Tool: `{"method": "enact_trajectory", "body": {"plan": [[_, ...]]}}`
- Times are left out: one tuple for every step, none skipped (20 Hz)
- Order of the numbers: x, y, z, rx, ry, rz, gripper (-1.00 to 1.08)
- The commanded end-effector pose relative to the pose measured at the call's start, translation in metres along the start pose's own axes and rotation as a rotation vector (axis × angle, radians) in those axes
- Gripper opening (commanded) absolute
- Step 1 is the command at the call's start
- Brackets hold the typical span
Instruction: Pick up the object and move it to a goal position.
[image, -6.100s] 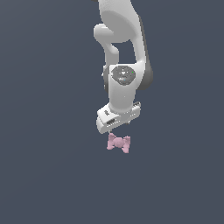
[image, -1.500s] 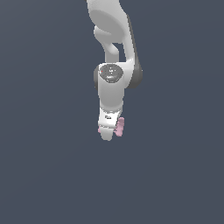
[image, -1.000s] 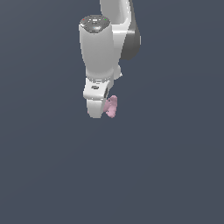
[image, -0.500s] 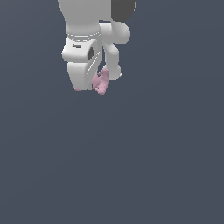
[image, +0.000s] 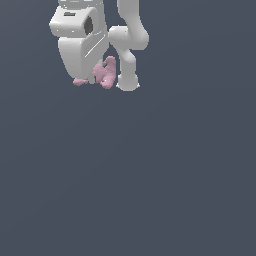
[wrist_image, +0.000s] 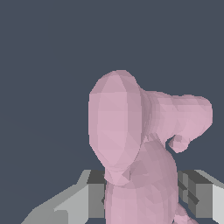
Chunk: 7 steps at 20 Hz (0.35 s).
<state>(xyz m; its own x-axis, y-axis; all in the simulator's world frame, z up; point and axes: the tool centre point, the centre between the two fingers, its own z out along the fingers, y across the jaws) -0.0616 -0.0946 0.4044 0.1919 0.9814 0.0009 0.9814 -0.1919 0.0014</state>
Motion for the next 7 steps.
{"method": "enact_trajectory", "body": {"plan": [[-0.0028,-0.001,-0.0067,0.001,0.0,0.0,-1.0],[-0.0034,-0.0011,-0.0081,0.001,0.0,0.0,-1.0],[-0.0039,-0.001,-0.0089,0.001,-0.001,0.0,-1.0],[-0.0041,-0.0008,-0.0092,0.001,-0.001,0.0,-1.0],[-0.004,-0.0005,-0.009,0.001,-0.001,0.0,-1.0],[-0.0038,-0.0001,-0.0083,0.001,-0.001,0.0,-1.0],[-0.0037,0.0,-0.0081,0.001,-0.001,0.0,-1.0]]}}
